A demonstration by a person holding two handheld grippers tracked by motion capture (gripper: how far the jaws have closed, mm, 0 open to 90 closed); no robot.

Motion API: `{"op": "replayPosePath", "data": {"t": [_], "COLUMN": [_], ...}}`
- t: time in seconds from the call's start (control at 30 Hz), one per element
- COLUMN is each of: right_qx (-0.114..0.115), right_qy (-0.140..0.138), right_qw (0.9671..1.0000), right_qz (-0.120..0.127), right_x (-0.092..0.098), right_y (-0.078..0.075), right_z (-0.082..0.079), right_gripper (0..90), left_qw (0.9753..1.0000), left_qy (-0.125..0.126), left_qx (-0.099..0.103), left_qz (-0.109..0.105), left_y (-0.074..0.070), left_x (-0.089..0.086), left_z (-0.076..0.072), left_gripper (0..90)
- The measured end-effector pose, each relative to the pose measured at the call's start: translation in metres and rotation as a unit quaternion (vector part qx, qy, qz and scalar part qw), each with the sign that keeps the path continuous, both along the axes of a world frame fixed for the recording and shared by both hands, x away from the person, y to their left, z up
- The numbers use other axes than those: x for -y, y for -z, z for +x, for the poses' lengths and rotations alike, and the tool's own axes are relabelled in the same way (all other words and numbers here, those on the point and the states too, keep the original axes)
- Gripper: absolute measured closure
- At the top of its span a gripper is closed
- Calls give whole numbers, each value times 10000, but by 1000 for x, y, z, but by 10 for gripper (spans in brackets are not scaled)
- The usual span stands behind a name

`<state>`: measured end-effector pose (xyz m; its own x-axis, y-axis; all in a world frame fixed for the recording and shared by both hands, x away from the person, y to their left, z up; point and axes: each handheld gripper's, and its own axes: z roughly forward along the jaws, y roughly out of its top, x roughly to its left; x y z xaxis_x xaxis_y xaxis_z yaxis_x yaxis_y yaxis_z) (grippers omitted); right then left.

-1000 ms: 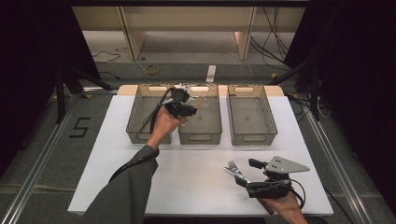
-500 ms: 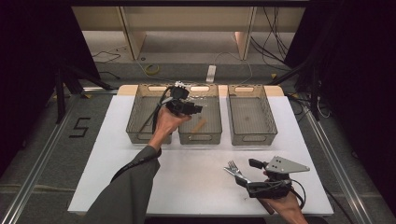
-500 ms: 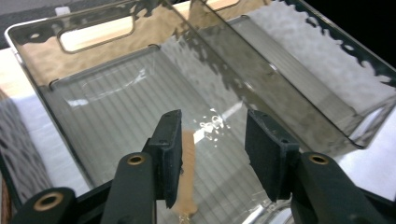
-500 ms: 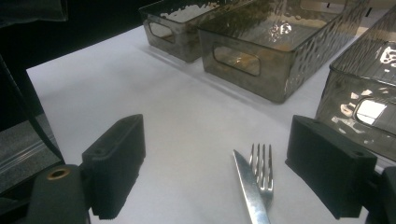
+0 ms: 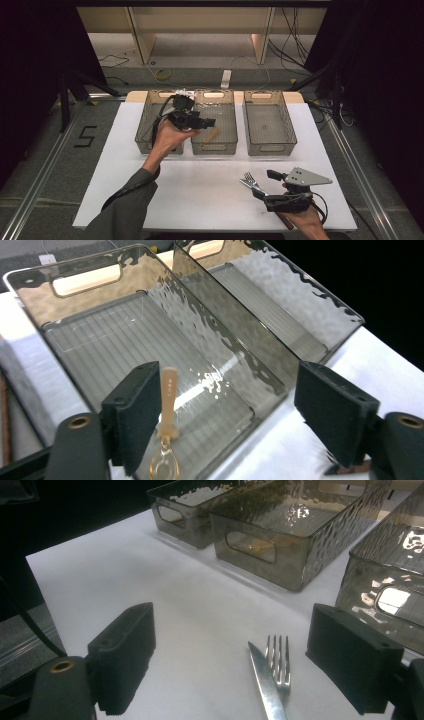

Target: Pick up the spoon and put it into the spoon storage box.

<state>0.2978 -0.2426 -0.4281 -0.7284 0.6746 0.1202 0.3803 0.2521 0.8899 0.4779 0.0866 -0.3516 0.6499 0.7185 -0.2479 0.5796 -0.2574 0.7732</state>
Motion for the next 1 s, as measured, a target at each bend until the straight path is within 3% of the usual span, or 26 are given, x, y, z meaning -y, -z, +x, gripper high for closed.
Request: {"op": "replayPosePath", "data": {"t": [0.13, 0.27, 0.33, 0.53, 0.7, 0.83, 1.0], "right_qx": [-11, -15, -13, -10, -3, -13, -35], "right_qy": [-1, -1, -4, 19, 38, 43, 19], "right_qw": [10000, 10000, 10000, 10000, 10000, 10000, 10000], "right_qz": [9, -7, -15, 5, 25, 19, 5], "right_x": [0, 0, 0, 2, 4, 4, 4], "right_y": [-1, 0, -1, -2, -3, -3, -3], "right_z": [0, 0, 0, 0, 1, 0, 1], "right_gripper": [200, 200, 200, 199, 195, 195, 193], "left_qw": [9999, 9991, 9995, 9998, 9994, 9995, 9991], "left_qy": [28, 2, 16, 0, -5, 152, 266], "left_qx": [70, 33, -24, 121, 225, 184, 276], "left_qz": [-106, -421, -330, -174, -256, -211, -173], "left_y": [0, 6, 8, 10, 14, 21, 28], "left_x": [-10, -23, -26, -32, -41, -42, -40], "left_z": [-17, -31, -34, -52, -66, -75, -84], "left_gripper": [234, 221, 219, 200, 197, 191, 187]}}
